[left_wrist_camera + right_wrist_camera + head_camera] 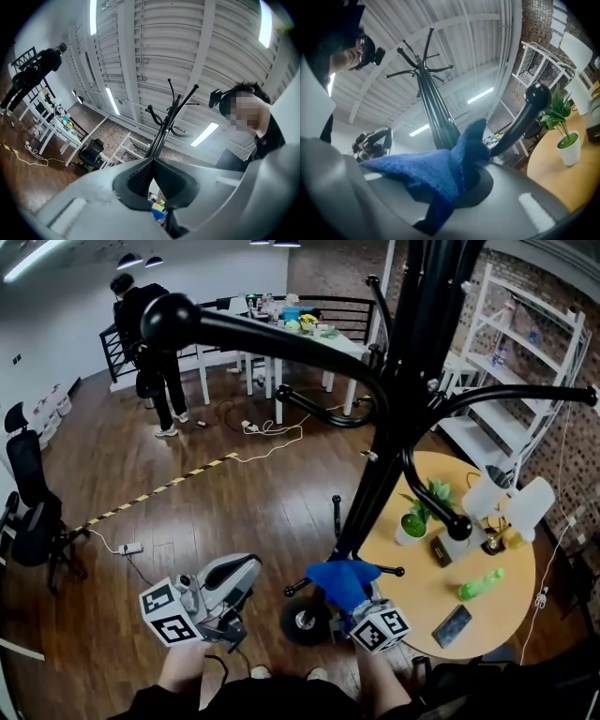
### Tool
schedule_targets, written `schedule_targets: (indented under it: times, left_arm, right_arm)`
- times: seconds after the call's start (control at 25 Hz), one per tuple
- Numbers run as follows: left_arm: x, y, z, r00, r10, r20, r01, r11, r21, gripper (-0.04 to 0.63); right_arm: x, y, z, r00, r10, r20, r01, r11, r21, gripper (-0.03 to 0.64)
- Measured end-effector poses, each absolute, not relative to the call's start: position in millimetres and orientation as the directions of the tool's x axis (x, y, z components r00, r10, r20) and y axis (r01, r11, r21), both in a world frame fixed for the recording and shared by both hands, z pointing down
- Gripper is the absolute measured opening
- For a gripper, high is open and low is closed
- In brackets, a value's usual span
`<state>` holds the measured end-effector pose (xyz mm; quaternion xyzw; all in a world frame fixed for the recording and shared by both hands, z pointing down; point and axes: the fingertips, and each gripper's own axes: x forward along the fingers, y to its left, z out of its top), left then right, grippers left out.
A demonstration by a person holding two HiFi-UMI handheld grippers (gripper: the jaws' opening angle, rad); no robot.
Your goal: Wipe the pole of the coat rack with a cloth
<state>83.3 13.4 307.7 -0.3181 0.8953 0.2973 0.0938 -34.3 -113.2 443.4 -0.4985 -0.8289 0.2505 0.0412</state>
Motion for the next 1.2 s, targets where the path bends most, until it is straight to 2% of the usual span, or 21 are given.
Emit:
schedule_targets:
  times: [0.24,0.4,0.68,0.96,1.2]
  left_arm:
    - [86,6,304,-0.772,-0.520,-0.365,-0.635,0.620,0.460,0.002]
    - [89,8,301,-0.776,-0.505,-0.378,-0.631,0.629,0.454,0.002]
    - [94,16,295,-0.768,-0.482,-0.422,-0.638,0.633,0.438,0.002]
    - [104,33,289,-0.766,-0.441,-0.467,-0.633,0.641,0.433,0.002]
    - [108,37,288,-0.764,-0.448,-0.463,-0.636,0.639,0.432,0.002]
  right_arm:
    - [-37,-118,453,-0.534,0.835,-0.134,0.765,0.408,-0.498,0.029]
    - [-34,-117,390,-0.527,0.811,-0.255,0.806,0.381,-0.454,0.029]
    - [-35,-115,241,-0.434,0.781,-0.450,0.899,0.338,-0.279,0.029]
    - [-33,-116,149,-0.387,0.757,-0.527,0.922,0.323,-0.213,0.030]
    - [-28,-115,136,-0.395,0.751,-0.530,0.918,0.344,-0.197,0.029]
